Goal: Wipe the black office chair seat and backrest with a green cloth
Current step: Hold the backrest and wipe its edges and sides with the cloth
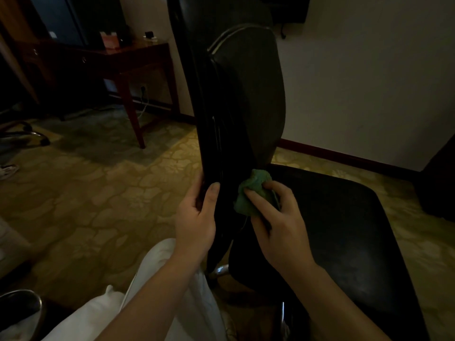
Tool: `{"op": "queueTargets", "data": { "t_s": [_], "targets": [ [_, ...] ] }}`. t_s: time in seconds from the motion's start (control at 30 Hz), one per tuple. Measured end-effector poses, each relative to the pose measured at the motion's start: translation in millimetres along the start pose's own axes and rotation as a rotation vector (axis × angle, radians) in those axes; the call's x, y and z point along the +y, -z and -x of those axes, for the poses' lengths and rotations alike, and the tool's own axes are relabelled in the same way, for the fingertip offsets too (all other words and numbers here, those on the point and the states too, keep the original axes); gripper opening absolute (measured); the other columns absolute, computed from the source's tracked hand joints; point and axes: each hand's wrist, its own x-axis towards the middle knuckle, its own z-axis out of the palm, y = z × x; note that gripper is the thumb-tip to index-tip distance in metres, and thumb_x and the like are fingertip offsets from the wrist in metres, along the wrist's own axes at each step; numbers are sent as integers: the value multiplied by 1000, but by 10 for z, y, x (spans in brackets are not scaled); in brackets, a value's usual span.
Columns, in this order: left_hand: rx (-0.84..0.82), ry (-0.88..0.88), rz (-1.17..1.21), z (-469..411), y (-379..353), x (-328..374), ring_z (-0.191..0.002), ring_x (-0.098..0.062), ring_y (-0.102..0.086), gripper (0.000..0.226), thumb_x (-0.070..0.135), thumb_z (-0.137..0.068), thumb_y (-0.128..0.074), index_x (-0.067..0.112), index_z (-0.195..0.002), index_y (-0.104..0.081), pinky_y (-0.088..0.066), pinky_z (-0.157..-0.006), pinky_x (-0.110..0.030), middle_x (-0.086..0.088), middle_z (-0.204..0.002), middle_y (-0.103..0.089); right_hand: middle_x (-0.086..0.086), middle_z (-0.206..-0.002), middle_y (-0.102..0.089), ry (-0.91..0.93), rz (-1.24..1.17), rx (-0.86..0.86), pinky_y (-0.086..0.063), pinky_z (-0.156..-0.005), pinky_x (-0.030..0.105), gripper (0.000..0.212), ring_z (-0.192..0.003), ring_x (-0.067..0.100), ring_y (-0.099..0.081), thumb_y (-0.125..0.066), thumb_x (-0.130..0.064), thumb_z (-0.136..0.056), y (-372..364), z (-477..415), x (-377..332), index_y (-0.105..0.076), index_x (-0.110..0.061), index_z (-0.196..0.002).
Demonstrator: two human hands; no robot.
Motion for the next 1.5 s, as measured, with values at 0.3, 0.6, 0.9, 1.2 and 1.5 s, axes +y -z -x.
{"op": "queueTargets", "data": {
  "t_s": [0.3,0.6,0.9,1.2,1.5],
  "targets": [
    [-13,-5,-26,-14,12,-37,-119,8,-55,57,50,-92,-49,32,-146,-46,-48,-99,-16,21,-131,-61,3,-141,-37,-114,63,-74,-43,-97,24,42,-128,23,-46,-69,-14,-87,-256,442,146,-63,-22,-128],
    [-3,1,-44,-3,-1,-26,-118,12,-54,56,53,-91,-48,36,-145,-45,-45,-95,-9,26,-128,-60,5,-142,-39,-125,-32,-71,-51,-99,36,43,-130,21,-46,-64,-14,-91,-210,471,114,-59,-22,-133],
    [-4,10,-38,-23,12,-48,-117,10,-56,51,48,-95,-51,35,-144,-48,-50,-99,-20,25,-127,-62,7,-145,-37,-79,-20,-14,-48,-102,35,40,-133,22,-43,-61,-16,-92,-148,193,41,-60,-21,-132],
    [-27,15,-25,-1,13,-61,-119,9,-55,54,49,-95,-50,35,-147,-44,-49,-100,-20,24,-131,-60,5,-142,-40,-150,-48,-80,-54,-95,40,41,-129,21,-48,-61,-17,-92,-254,498,151,-59,-24,-133],
    [-48,16,3,23,21,-83,-112,13,-58,48,39,-98,-51,35,-146,-43,-48,-86,-9,42,-111,-61,4,-143,-38,-57,-114,54,-52,-100,36,39,-131,19,-45,-58,-19,-94,-30,43,-18,-58,-23,-133]
  ]
}}
